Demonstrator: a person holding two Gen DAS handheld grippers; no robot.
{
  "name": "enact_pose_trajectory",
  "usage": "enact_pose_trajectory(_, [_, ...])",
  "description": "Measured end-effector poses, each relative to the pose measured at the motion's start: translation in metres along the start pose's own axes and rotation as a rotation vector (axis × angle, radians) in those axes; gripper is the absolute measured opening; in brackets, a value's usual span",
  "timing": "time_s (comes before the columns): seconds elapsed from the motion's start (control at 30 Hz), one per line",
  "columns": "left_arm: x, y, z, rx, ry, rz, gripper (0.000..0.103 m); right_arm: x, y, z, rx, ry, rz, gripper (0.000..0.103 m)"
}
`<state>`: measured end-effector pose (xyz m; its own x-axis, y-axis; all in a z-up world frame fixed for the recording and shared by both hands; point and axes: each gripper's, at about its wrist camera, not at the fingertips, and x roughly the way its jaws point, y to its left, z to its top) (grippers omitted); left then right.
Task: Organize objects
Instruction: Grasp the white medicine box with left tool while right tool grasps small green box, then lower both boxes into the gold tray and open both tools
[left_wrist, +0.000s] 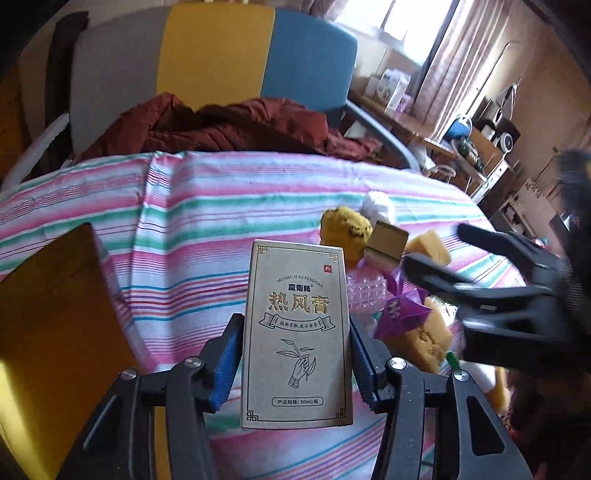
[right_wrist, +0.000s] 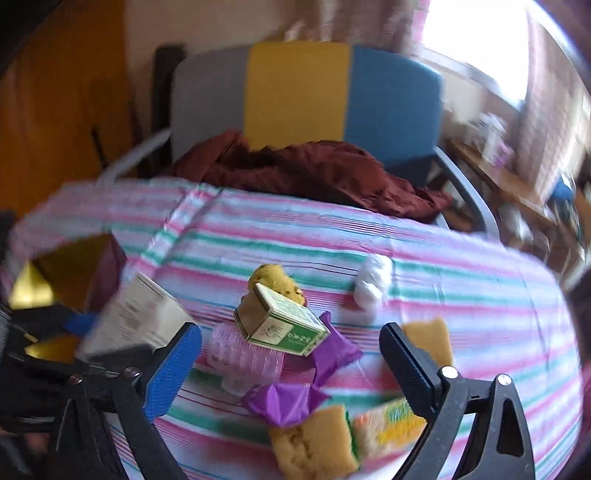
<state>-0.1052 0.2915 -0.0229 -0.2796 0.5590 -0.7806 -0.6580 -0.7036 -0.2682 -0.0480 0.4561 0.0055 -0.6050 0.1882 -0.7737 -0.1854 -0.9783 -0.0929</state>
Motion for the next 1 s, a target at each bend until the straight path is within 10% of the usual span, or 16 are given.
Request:
enact_pose_trajectory(0.17, [-0.028, 0.012, -0.008, -0.030, -0.030, -0.007, 0.055, 0.033, 0.009, 0.004, -0.088, 0.043, -0.017, 0.077])
enact_pose_trajectory(0.23, [-0.037, 0.017, -0.013, -0.047, -0.040, -0.006, 0.054, 0.043, 0.009, 0.006, -0.090, 0.068, 0.005, 0.045])
enact_pose_trajectory(0.3, [-0.048, 0.024, -0.017, -0.073, -0.051, -0.007, 0.052, 0.040, 0.006, 0.009, -0.075, 0.057, 0.001, 0.035])
enact_pose_trajectory(0.7, [-0.121, 0.087, -0.058, -0.196, -0.147, 0.056, 0.052, -0.062, 0.025, 0.035, 0.022, -0.158, 0.120, 0.033])
enact_pose_trajectory(1.0, [-0.158, 0.157, -0.095, -0.321, -0.160, 0.279, 0.051, -0.054, 0.143, 0.037, -0.060, -0.021, 0.401, 0.033])
